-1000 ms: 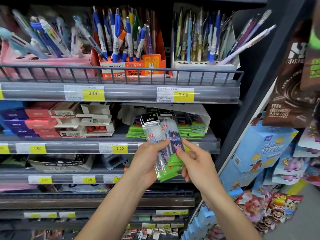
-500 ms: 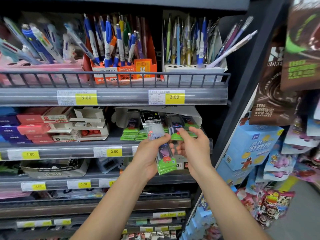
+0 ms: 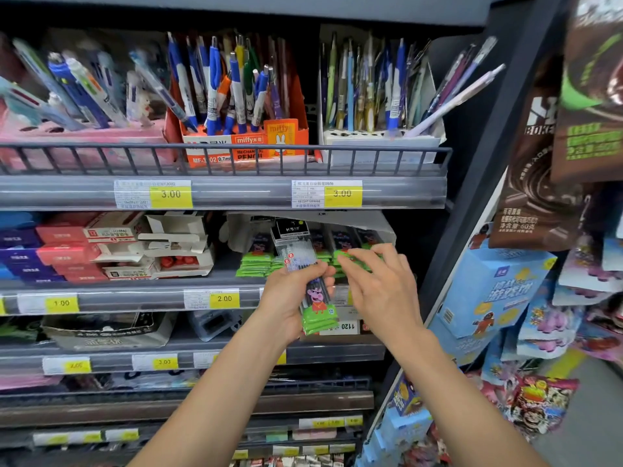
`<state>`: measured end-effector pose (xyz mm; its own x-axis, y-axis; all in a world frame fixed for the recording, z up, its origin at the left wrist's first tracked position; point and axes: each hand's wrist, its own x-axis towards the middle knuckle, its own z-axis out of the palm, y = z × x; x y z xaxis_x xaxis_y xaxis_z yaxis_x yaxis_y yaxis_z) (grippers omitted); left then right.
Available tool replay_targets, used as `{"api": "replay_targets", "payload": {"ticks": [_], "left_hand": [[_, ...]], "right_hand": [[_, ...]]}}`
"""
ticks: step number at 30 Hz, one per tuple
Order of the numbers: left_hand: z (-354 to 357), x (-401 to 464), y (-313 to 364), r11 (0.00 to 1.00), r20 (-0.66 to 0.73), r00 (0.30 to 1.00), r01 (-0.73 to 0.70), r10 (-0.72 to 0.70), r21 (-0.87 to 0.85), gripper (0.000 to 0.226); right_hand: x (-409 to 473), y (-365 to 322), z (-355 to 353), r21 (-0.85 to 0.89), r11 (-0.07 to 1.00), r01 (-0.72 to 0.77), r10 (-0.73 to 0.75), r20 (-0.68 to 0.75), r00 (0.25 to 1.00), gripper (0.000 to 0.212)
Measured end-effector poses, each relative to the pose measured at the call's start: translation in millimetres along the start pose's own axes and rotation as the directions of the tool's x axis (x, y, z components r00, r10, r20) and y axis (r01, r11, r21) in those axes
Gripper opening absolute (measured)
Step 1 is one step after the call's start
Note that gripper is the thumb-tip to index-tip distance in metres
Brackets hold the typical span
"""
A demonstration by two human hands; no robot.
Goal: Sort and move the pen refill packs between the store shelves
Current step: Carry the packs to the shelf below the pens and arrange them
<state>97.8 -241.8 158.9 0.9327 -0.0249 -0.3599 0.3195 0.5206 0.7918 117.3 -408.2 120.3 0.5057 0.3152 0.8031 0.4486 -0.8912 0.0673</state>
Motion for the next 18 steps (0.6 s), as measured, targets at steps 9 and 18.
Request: {"api": "replay_targets", "payload": {"ticks": [9, 18], "left_hand": [[-15.8, -12.6, 14.9, 0.979, 0.042, 0.992, 0.128, -0.123, -0.159, 0.031], [-28.5, -26.8, 27.3, 0.965, 0.147, 0.981, 0.159, -0.13, -0.208, 0.042]], "right_hand": [[20.4, -5.2, 18.3, -0.004, 0.999, -0.045, 0.046, 0.043, 0.998, 0.023], [19.6, -10.2, 16.3, 0.009, 0.993, -0.115, 0.115, -0.025, 0.993, 0.024]]}}
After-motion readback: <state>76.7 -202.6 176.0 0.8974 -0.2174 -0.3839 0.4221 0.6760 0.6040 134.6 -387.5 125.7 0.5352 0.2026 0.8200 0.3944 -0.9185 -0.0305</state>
